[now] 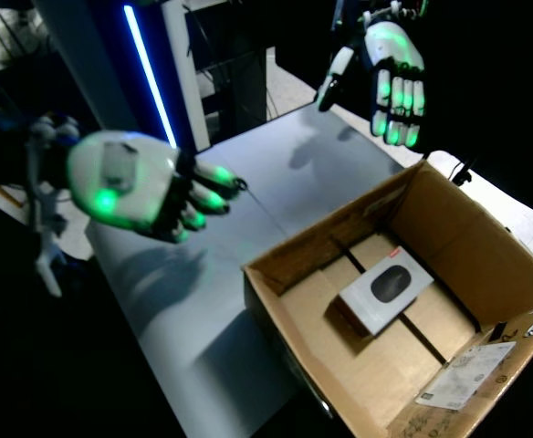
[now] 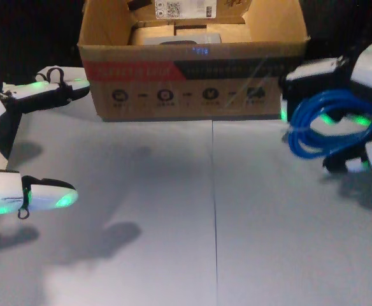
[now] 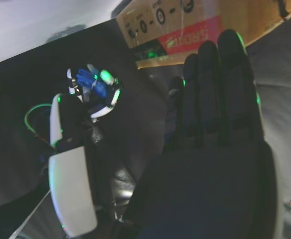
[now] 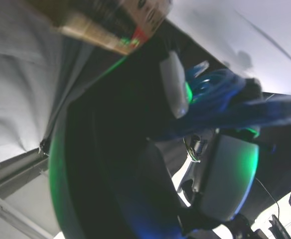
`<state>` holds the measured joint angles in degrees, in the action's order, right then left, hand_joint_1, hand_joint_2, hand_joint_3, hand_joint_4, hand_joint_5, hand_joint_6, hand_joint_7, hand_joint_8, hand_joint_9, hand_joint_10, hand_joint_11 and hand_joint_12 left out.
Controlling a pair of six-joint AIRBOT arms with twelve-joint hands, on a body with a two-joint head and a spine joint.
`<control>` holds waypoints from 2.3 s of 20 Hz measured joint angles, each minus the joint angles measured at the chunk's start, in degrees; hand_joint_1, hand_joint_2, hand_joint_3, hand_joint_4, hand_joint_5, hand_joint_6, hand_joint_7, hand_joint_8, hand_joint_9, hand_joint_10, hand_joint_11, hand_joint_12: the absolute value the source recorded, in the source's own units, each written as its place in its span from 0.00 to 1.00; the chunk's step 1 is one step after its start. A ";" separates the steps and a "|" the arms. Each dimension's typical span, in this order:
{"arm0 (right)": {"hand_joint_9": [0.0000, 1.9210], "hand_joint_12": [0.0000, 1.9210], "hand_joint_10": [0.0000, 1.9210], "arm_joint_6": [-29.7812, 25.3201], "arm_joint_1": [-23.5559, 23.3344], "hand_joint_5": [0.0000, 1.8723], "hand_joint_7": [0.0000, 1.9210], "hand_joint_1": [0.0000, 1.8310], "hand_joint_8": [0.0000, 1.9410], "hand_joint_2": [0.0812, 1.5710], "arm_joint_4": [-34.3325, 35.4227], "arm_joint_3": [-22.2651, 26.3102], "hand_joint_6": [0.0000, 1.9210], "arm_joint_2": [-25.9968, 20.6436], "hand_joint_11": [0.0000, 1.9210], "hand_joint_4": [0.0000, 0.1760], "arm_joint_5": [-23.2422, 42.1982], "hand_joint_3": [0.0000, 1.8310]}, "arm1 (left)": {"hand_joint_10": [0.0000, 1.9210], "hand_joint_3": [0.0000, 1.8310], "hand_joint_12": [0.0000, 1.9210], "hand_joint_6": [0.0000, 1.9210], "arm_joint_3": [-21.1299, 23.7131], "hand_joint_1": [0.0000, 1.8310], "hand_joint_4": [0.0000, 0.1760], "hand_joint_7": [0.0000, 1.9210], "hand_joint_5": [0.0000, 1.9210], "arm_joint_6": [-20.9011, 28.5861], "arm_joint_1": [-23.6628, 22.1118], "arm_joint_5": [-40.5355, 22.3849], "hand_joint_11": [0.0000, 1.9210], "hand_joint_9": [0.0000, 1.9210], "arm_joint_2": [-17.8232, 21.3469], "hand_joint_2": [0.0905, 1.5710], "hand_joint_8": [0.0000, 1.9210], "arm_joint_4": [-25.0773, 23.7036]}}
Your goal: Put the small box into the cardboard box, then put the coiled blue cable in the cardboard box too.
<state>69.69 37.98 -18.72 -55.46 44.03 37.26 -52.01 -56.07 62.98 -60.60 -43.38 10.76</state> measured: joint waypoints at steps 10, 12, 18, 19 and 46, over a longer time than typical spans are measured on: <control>0.67 1.00 1.00 -0.02 -14.93 0.20 0.40 0.46 1.00 0.96 -3.02 0.02 1.00 -3.17 0.77 0.00 6.47 0.01 | 0.00 0.00 0.31 0.00 -0.94 0.41 0.83 0.21 0.16 0.72 0.17 -0.11 0.15 0.24 -1.27 0.54 0.00 -0.09; 0.67 1.00 1.00 0.00 -17.07 0.20 0.40 0.46 1.00 0.96 -2.10 -3.28 1.00 0.17 0.77 0.00 6.56 0.01 | 0.00 0.00 0.38 0.00 -1.20 0.39 0.99 0.22 0.14 0.79 0.17 -0.07 0.15 0.27 -1.46 0.54 0.00 0.17; 0.59 1.00 1.00 -0.33 -18.43 0.47 0.48 0.88 1.00 0.70 7.32 -15.02 1.00 11.50 0.62 0.99 3.74 0.00 | 0.00 0.00 0.17 0.00 -1.57 0.40 0.42 0.20 0.15 0.92 0.13 0.66 0.14 0.22 -1.51 0.54 0.00 -0.52; 0.60 1.00 1.00 0.07 -19.21 0.48 0.47 0.89 1.00 0.69 8.46 -17.16 1.00 13.38 0.66 1.00 1.92 0.00 | 0.00 0.00 0.16 0.00 -1.57 0.40 0.45 0.19 0.15 0.96 -0.09 1.07 0.14 0.21 -1.51 0.54 0.00 -0.59; 0.00 0.00 0.00 0.24 -18.56 0.00 0.00 0.25 0.00 0.54 13.77 -19.78 0.00 15.96 0.00 1.00 -1.97 0.00 | 0.00 0.00 0.05 0.00 -3.02 0.38 0.61 0.19 0.14 1.90 -3.39 1.97 0.20 0.23 -2.32 0.54 0.00 -2.95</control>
<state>69.93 19.42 -4.95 -75.24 59.99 35.29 -55.02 -54.17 59.59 -58.63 -45.69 7.81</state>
